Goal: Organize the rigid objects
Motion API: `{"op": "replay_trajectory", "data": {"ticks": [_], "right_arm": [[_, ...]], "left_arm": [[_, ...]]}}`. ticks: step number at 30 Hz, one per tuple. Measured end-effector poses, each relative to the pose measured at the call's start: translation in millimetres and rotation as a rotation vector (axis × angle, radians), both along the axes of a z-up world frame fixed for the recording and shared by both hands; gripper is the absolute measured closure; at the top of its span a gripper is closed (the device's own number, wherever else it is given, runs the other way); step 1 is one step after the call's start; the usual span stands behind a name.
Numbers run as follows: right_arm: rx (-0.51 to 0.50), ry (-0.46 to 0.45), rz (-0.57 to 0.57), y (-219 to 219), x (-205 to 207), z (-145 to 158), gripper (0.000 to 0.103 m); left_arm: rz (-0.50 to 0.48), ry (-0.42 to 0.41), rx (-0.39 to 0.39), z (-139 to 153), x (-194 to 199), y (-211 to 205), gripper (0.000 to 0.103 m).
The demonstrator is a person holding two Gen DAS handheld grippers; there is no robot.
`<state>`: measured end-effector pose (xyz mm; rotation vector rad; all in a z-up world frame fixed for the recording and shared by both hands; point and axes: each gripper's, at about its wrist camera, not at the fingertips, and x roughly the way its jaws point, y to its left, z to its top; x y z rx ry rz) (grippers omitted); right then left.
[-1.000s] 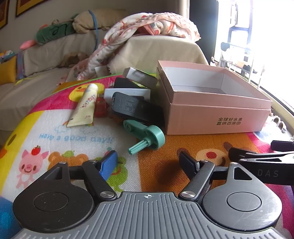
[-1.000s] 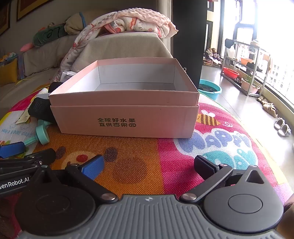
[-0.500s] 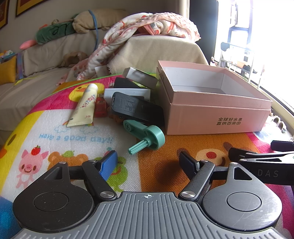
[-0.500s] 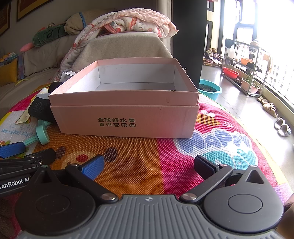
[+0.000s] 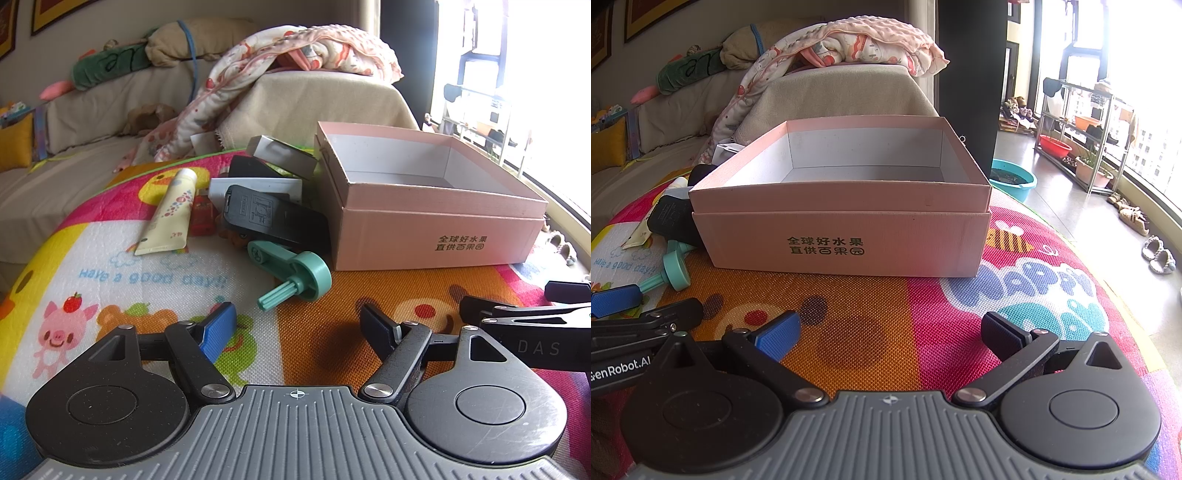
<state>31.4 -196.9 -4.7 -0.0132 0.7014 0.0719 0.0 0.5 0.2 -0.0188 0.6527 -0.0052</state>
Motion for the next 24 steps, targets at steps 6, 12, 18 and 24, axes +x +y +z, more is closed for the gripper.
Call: {"op": "replay_trajectory", "data": {"ticks": [6,12,18,24], "right_arm": [[-0.002,0.0,0.0,0.2,0.0,0.1,0.0],[-0.003,0.0,0.0,0.1,0.1,0.1,0.0],[-0.001,0.0,0.0,-0.3,0.2,-0.4,0.0],[0.001,-0.001,0.0,0.2,-0.1,0.4,0.0]], "left_arm": [[0.0,0.0,0.001,0.0,0.0,-0.1,0.023],[0.0,0.0,0.002,0.0,0.0,0.0,0.023],[0.0,0.0,0.002,0.0,-0.1,-0.2,0.023],[0.0,0.0,0.003,0.0,-0.1,-0.3,0.023]]}}
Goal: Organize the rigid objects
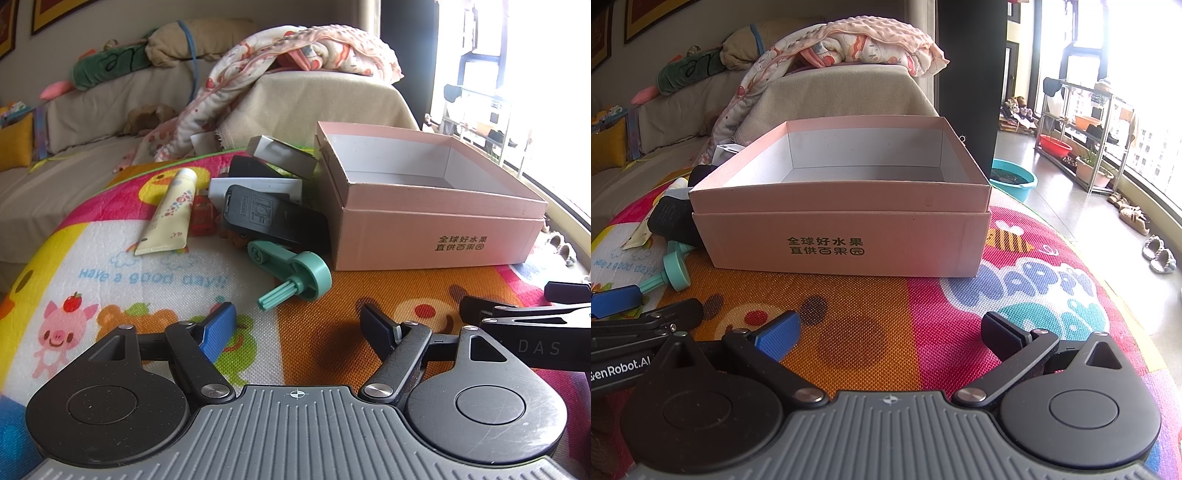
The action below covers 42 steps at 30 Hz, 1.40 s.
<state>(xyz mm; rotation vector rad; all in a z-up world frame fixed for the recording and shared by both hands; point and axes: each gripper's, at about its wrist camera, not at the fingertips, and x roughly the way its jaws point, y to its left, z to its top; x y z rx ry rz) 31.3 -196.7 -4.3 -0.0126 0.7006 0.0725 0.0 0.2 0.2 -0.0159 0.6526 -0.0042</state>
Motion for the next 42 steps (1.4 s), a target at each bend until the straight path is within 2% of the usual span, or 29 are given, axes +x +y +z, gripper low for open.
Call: {"op": "replay_trajectory", "data": {"ticks": [27,32,33,35,37,38,39,42], "right_arm": [[-0.01,-0.001,0.001,2,2,-1,0.0],[0.002,0.003,0.007,0,3,-1,0.0],[0.002,0.01,0.017,-1,4,0,0.0],[0.0,0.048,0.042,-4,8,3,0.0],[-0.008,0.076,0.065,-4,11,5,0.0],[-0.009,0.081,0.072,-5,12,6,0.0],[-0.01,0.087,0.075,-5,13,6,0.0],[-0.018,0.097,0.088,-4,15,7,0.0]], "left_arm": [[0.0,-0.001,0.003,0,0,0,0.023],[-0.029,-0.005,-0.057,7,-3,14,0.028],[-0.027,-0.018,-0.07,11,-7,19,0.028],[0.002,-0.103,-0.078,28,-13,38,0.028],[0.052,-0.182,-0.074,46,-5,61,0.028],[0.075,-0.195,-0.08,55,6,77,0.028],[0.09,-0.179,-0.085,60,20,90,0.028],[0.085,-0.013,-0.115,54,85,129,0.029]]}}
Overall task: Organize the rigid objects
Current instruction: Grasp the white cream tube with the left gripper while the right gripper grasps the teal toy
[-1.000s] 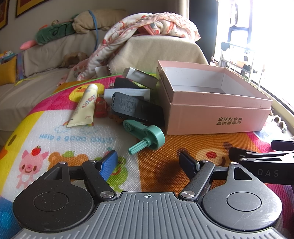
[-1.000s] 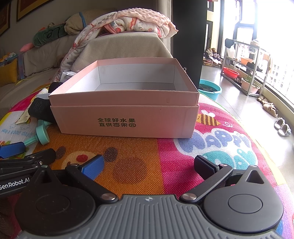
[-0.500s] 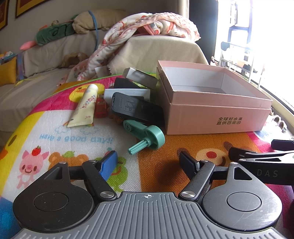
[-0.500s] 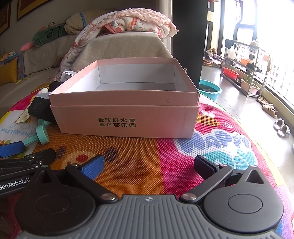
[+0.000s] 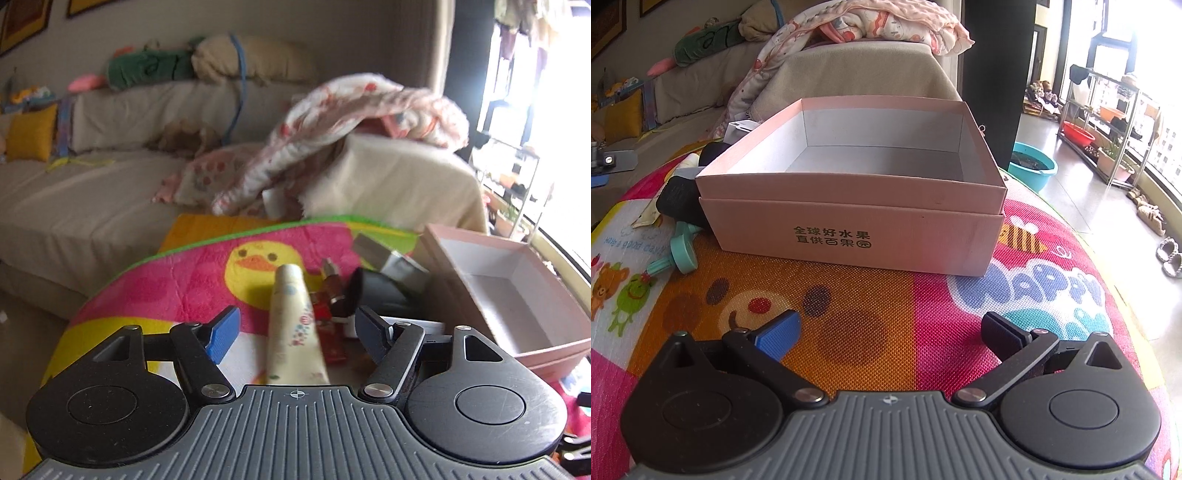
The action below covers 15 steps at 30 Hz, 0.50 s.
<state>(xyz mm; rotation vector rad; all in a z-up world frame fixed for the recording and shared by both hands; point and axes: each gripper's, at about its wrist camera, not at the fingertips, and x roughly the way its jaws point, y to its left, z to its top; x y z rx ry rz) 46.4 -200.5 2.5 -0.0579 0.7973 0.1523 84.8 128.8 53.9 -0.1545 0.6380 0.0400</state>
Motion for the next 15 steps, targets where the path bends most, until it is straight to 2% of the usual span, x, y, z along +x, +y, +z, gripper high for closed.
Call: {"op": "replay_trajectory", "data": {"ticks": [3,5,7,9,10,11,13,15], "right_arm": [[-0.001,0.002,0.007,-1,0,0,0.0],[-0.003,0.004,0.006,1,2,1,0.0],[-0.012,0.003,0.01,3,4,1,0.0],[-0.007,-0.004,0.013,4,4,1,0.0],[-0.005,-0.008,0.016,4,2,1,0.0],[-0.002,-0.01,0.024,5,2,2,0.0],[0.019,-0.024,0.075,11,-2,4,0.009],[0.023,-0.061,0.127,22,-7,9,0.009]], "left_arm": [[0.004,0.109,-0.066,-22,45,21,0.03],[-0.016,0.121,-0.074,-30,60,23,0.03],[-0.021,0.106,-0.042,-37,68,16,0.03],[-0.02,0.079,-0.001,-40,70,10,0.038],[-0.029,0.06,0.002,-41,68,9,0.055],[-0.045,0.052,-0.019,-40,67,11,0.065],[-0.052,0.056,-0.043,-39,55,13,0.065],[-0.088,0.05,-0.042,-38,31,11,0.065]]}}
